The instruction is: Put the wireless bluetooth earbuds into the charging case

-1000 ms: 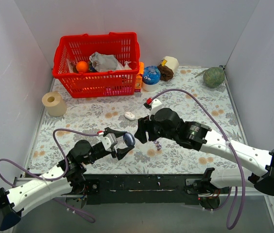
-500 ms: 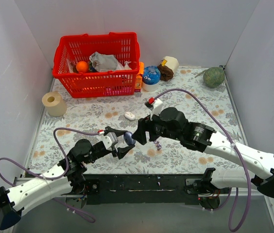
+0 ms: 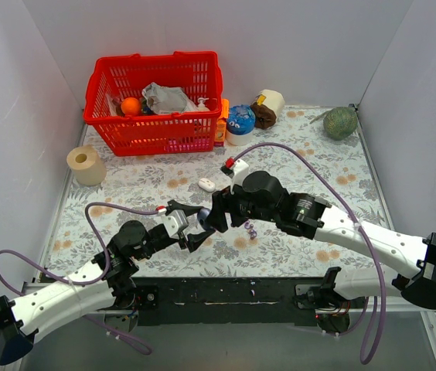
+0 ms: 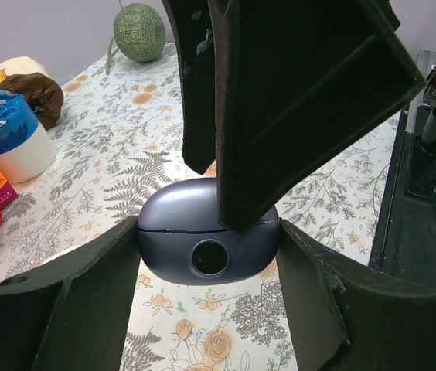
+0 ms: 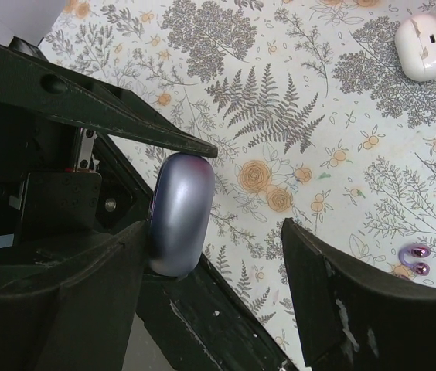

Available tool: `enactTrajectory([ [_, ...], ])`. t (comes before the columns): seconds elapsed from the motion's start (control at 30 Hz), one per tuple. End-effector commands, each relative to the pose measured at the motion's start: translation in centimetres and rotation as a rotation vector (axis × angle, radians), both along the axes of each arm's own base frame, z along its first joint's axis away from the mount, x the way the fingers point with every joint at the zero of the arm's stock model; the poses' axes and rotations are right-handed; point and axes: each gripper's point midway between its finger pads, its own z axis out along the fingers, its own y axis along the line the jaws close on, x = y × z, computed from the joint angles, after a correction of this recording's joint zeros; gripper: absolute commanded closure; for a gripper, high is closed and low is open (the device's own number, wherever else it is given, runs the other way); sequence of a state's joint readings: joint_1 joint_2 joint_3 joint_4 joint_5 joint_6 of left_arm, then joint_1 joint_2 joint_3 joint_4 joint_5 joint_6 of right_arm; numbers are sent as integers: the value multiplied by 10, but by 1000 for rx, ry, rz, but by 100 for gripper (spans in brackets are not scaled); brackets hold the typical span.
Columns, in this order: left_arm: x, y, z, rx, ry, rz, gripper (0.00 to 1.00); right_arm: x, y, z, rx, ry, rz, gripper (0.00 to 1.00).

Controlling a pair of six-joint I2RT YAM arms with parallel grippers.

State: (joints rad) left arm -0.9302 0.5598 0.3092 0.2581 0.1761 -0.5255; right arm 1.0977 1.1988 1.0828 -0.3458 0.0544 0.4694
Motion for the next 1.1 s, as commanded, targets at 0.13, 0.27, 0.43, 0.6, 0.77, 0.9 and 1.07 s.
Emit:
enactTrajectory([
  [0.13, -2, 3, 32, -66, -66, 2, 100, 12, -15, 8, 10, -28, -79, 26],
  [0.27, -2, 4, 34, -68, -68, 5, 100, 13, -19, 4, -2, -17, -88, 26],
  [0.43, -2, 5, 35, -69, -69, 8, 100, 18, -25, 3, 1, -13, -122, 27],
  [0.6, -2, 4, 36, -69, -69, 6, 100, 21, -29, 17, 31, -41, -145, 27],
  [0.77, -2, 3, 35, -67, -64, 5, 100, 24, -25, 32, 77, -67, -133, 27],
  [0.9, -1, 3, 34, -61, -61, 6, 100, 19, -17, 41, 105, -68, -84, 26],
  [1.07, 0, 1, 37, -64, -65, 9, 100, 16, -4, 31, 88, -35, -36, 35],
])
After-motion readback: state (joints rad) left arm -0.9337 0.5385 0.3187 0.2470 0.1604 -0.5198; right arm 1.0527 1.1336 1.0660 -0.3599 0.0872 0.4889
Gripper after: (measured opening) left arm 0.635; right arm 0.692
